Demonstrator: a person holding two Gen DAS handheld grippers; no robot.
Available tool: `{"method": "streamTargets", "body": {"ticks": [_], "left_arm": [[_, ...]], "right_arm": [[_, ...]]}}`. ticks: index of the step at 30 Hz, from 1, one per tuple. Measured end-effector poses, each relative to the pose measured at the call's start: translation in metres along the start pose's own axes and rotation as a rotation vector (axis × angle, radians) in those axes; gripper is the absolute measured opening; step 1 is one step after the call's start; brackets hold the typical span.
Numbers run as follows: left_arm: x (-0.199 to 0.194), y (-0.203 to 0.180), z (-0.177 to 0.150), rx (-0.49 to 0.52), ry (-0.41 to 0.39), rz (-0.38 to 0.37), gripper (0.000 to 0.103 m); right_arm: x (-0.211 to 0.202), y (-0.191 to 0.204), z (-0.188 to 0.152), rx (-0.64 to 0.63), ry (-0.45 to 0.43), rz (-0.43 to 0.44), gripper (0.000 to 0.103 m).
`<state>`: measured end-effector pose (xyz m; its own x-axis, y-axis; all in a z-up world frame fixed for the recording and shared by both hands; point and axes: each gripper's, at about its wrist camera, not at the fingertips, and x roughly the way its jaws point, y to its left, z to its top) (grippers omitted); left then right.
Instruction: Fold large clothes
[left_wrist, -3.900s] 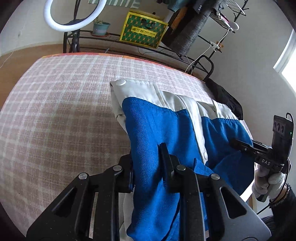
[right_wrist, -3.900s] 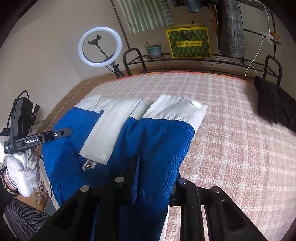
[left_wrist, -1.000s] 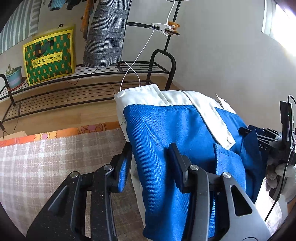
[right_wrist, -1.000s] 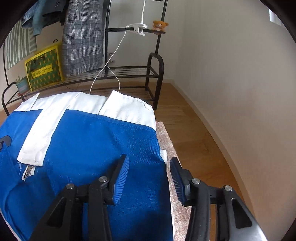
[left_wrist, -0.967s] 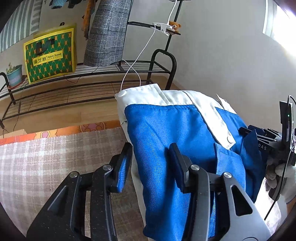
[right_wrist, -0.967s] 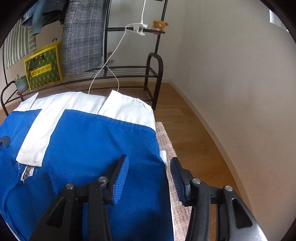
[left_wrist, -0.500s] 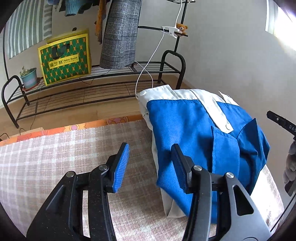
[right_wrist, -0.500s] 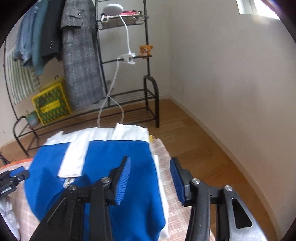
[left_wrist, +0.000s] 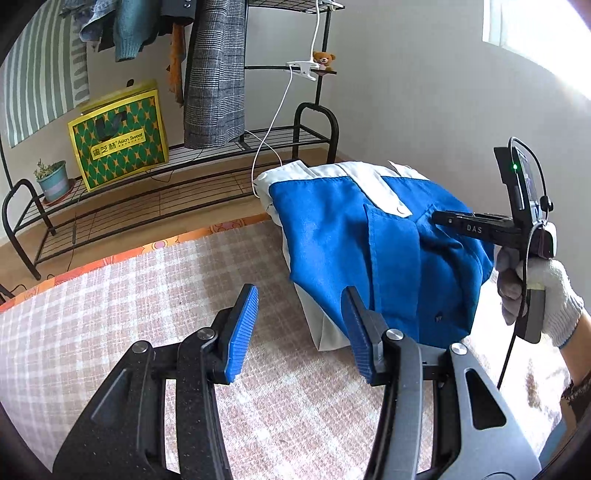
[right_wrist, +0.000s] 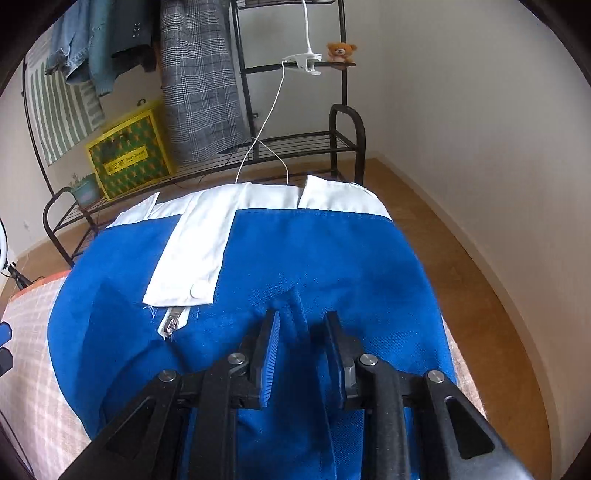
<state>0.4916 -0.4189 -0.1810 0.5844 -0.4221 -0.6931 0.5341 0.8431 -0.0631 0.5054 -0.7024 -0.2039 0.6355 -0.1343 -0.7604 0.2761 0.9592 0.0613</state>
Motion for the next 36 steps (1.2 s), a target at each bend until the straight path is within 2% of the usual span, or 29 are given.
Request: {"method": "streamTargets", "body": {"ticks": [3, 5, 11, 12, 14, 15, 17, 19, 21, 24, 27, 32, 36], "left_arm": [[-0.013, -0.005, -0.003, 0.014, -0.011, -0.001, 0.05], [-0.023, -0.008, -0.003, 0.006, -0.017, -0.015, 0.05], [-0.075, -0.024, -0.008, 0.017, -0.047, -0.044, 0.05], [-0.086, -0.026, -0.009, 0.018, -0.054, -0.046, 0.05], [-0.109, -0.03, -0.012, 0.013, -0.068, -0.055, 0.05], [-0.121, -0.032, -0.013, 0.012, -0.076, -0.061, 0.051], [-0.144, -0.036, -0.016, 0.013, -0.094, -0.068, 0.057], [-0.171, -0.04, -0.021, 0.017, -0.116, -0.072, 0.059], [-0.198, -0.045, -0.028, 0.024, -0.137, -0.08, 0.061], [-0.238, -0.052, -0.039, 0.041, -0.172, -0.085, 0.072], [-0.273, -0.057, -0.053, 0.059, -0.195, -0.093, 0.073], [-0.326, -0.059, -0.076, 0.053, -0.225, -0.108, 0.083], [-0.363, -0.059, -0.097, 0.053, -0.251, -0.098, 0.091]], "right_arm": [[-0.019, 0.0, -0.004, 0.018, -0.026, 0.02, 0.026], [-0.037, 0.001, -0.004, 0.011, -0.044, -0.007, 0.028], [-0.11, 0.014, 0.002, 0.009, -0.104, -0.008, 0.036], [-0.125, 0.019, 0.002, 0.003, -0.12, -0.02, 0.038], [-0.157, 0.029, -0.001, -0.006, -0.151, -0.026, 0.051], [-0.174, 0.035, -0.002, -0.011, -0.168, -0.027, 0.054], [-0.205, 0.045, -0.007, -0.024, -0.194, -0.024, 0.055], [-0.235, 0.056, -0.013, -0.039, -0.212, -0.025, 0.061], [-0.266, 0.067, -0.023, -0.059, -0.237, -0.053, 0.074], [-0.312, 0.083, -0.04, -0.091, -0.28, -0.08, 0.082], [-0.349, 0.095, -0.057, -0.101, -0.293, -0.078, 0.089], [-0.397, 0.113, -0.086, -0.109, -0.311, -0.119, 0.103], [-0.428, 0.125, -0.111, -0.1, -0.327, -0.13, 0.103]]}}
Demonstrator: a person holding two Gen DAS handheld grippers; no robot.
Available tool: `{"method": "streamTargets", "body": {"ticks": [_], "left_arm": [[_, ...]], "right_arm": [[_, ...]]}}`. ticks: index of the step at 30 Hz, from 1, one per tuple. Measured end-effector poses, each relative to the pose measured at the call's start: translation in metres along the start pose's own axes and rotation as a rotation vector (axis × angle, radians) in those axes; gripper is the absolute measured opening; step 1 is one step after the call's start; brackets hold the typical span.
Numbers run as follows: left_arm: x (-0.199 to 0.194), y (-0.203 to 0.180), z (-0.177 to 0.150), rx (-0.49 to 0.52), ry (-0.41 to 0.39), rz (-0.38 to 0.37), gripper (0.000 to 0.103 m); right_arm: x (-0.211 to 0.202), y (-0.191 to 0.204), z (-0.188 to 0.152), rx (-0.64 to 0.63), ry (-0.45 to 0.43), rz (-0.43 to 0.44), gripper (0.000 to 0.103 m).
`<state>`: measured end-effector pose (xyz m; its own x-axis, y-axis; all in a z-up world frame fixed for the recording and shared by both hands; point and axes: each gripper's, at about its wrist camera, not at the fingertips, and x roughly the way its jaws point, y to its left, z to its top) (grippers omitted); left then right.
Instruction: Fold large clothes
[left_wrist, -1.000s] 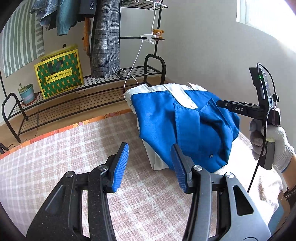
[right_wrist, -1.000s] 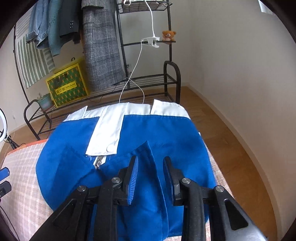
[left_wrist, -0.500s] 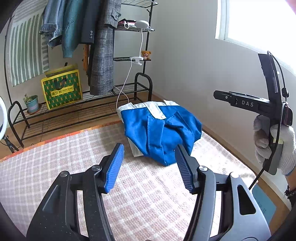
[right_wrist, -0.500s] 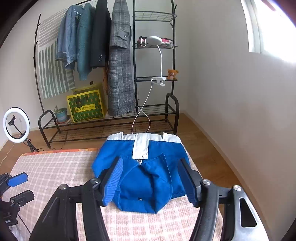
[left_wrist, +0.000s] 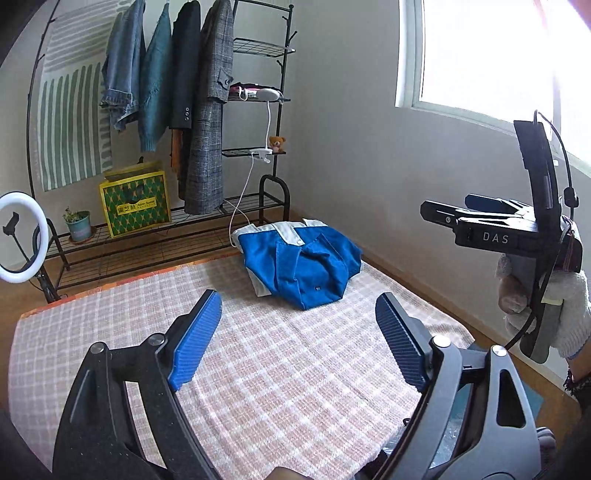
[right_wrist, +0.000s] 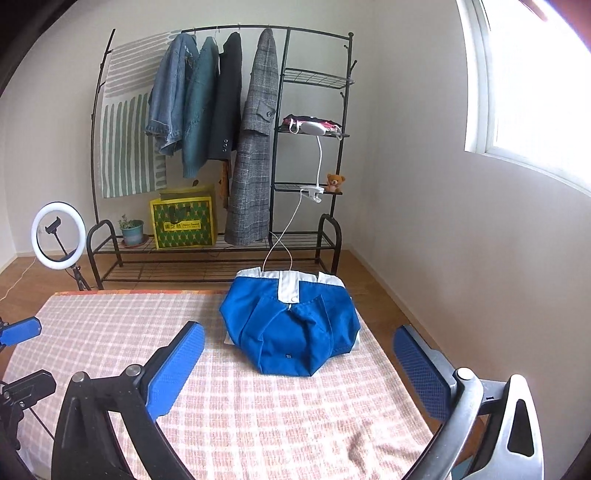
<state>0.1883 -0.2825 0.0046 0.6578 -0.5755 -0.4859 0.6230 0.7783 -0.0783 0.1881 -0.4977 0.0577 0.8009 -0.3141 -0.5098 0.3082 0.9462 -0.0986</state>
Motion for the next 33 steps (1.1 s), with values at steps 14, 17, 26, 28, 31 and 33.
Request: {"method": "streamTargets", "body": {"ticks": [14, 17, 26, 28, 31, 33], "left_arm": [[-0.064, 0.006, -0.054, 0.028, -0.015, 0.097, 0.103], [-0.063, 0.012, -0.063, 0.02, -0.027, 0.111, 0.103], [-0.045, 0.031, -0.079, -0.014, 0.009, 0.172, 0.103], [-0.037, 0.034, -0.085, -0.022, 0.04, 0.172, 0.103], [-0.028, 0.035, -0.092, -0.028, 0.072, 0.176, 0.103], [-0.022, 0.035, -0.098, -0.026, 0.092, 0.183, 0.103]], "right_arm": [[-0.057, 0.043, -0.052, 0.041, -0.027, -0.033, 0.103], [-0.053, 0.052, -0.065, 0.062, -0.022, -0.027, 0.103], [-0.032, 0.07, -0.093, 0.079, -0.029, -0.05, 0.103], [-0.027, 0.07, -0.097, 0.086, -0.028, -0.058, 0.103], [-0.02, 0.068, -0.103, 0.111, -0.028, -0.059, 0.103], [-0.018, 0.069, -0.107, 0.122, -0.023, -0.051, 0.103]]}}
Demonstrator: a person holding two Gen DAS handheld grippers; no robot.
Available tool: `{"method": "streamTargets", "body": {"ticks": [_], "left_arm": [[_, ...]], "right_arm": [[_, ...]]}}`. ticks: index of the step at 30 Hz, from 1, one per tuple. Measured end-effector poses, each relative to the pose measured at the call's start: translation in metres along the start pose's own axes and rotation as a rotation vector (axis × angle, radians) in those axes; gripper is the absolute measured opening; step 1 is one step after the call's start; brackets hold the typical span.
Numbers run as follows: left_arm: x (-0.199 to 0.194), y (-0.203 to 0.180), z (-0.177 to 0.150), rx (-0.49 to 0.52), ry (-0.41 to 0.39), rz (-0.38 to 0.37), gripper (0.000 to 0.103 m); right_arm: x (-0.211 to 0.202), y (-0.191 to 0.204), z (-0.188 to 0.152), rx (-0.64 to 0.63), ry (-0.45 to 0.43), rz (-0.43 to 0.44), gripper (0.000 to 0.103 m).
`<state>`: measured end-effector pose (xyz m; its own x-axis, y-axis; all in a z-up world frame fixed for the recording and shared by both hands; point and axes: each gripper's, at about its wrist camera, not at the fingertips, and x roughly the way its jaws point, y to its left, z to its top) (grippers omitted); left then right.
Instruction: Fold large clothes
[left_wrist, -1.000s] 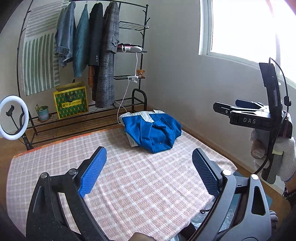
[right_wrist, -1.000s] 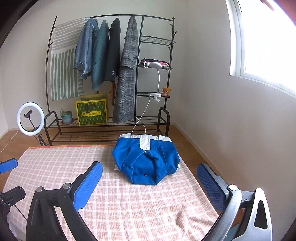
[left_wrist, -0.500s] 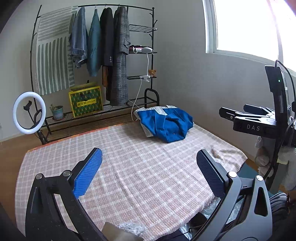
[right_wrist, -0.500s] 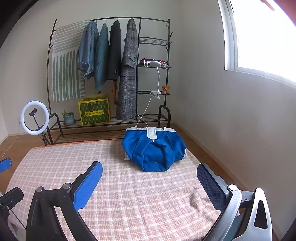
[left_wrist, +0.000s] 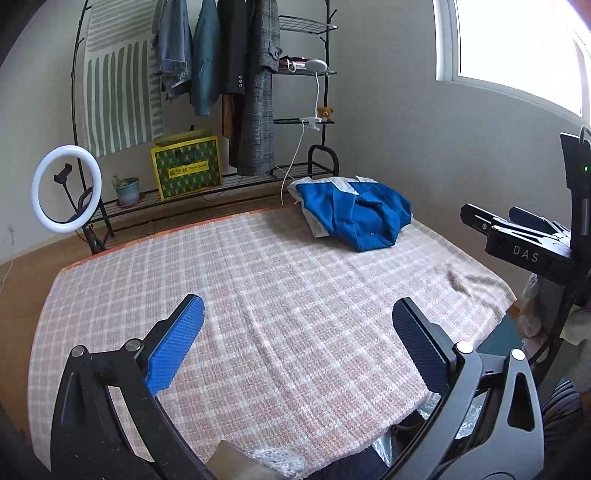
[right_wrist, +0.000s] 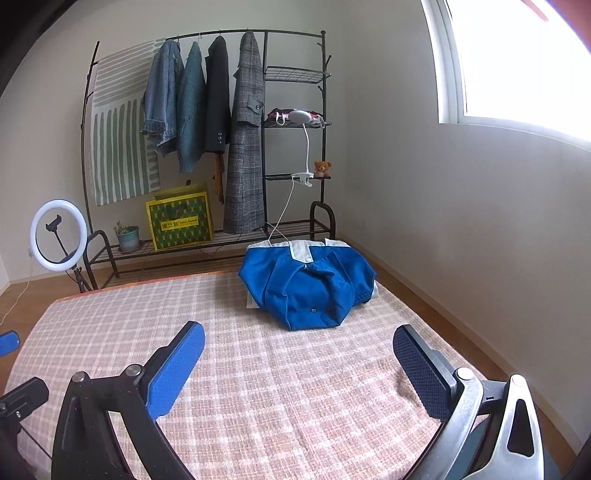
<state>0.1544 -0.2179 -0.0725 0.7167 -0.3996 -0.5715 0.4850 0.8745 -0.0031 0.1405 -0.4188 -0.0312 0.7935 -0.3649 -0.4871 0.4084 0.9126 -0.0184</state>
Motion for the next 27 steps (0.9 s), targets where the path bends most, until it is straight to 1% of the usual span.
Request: {"method": "streamTargets", "body": {"ticks": [5, 9, 16, 27], "left_arm": [[0.011, -0.007, -0.01, 0.026, 0.045, -0.001, 0.103], [0.012, -0.01, -0.014, 0.049, 0.044, 0.02, 0.103], [0.013, -0.006, -0.016, 0.024, 0.058, 0.015, 0.103], [0.013, -0.004, -0.016, 0.018, 0.061, 0.012, 0.103]], "right_arm": [[0.005, 0.006, -0.006, -0.023, 0.013, 0.001, 0.103], [0.007, 0.009, -0.009, -0.02, 0.026, 0.009, 0.103], [0.009, 0.009, -0.012, -0.012, 0.038, 0.013, 0.103], [0.011, 0.006, -0.012, 0.0, 0.051, 0.011, 0.103]]}}
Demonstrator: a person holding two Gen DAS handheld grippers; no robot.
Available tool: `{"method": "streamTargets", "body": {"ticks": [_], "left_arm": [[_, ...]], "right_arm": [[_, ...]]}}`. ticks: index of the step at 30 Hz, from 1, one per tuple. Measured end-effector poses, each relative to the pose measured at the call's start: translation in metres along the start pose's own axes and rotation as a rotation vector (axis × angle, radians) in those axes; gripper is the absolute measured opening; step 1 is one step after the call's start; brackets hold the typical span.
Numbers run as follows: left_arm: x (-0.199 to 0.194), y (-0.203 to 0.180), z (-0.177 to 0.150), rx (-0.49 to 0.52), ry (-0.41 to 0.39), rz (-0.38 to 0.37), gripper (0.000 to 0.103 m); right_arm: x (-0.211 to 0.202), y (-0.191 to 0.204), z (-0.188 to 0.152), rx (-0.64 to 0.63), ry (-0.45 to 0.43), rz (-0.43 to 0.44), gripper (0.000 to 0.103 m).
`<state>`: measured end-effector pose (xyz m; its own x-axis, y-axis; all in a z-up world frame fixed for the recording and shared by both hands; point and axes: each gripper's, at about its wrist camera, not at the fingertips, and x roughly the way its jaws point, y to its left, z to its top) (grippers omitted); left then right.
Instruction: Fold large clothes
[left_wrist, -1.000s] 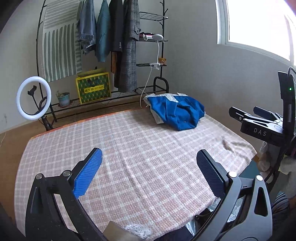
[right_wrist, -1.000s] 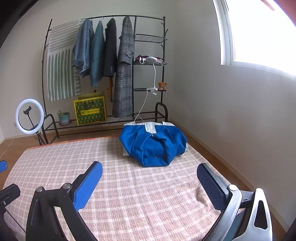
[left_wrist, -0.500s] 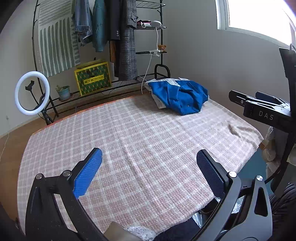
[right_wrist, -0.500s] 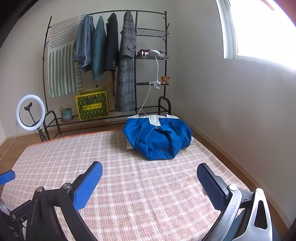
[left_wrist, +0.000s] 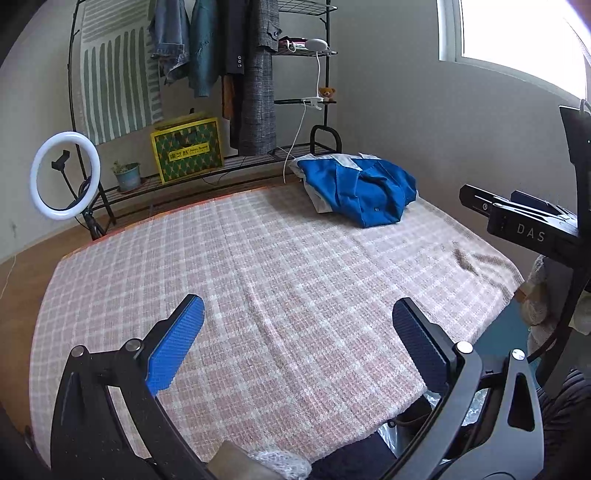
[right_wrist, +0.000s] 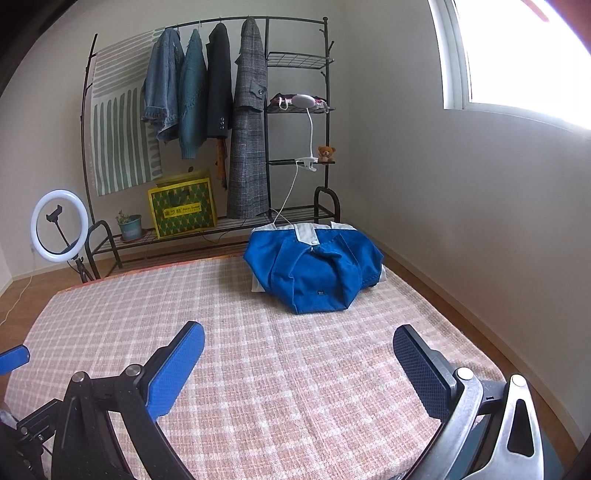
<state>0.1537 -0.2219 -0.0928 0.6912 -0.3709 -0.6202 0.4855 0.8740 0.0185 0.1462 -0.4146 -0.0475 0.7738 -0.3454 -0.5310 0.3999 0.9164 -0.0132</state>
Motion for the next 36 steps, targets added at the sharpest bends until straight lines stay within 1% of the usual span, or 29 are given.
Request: {"method": "streamTargets", "body": {"ticks": [36], "left_arm": [[-0.0002, 0.0002, -0.0008, -0.005, 0.002, -0.001, 0.103]], "right_arm": [[-0.0002, -0.0016, 0.0005, 0.006, 0.003, 0.002, 0.103]]}}
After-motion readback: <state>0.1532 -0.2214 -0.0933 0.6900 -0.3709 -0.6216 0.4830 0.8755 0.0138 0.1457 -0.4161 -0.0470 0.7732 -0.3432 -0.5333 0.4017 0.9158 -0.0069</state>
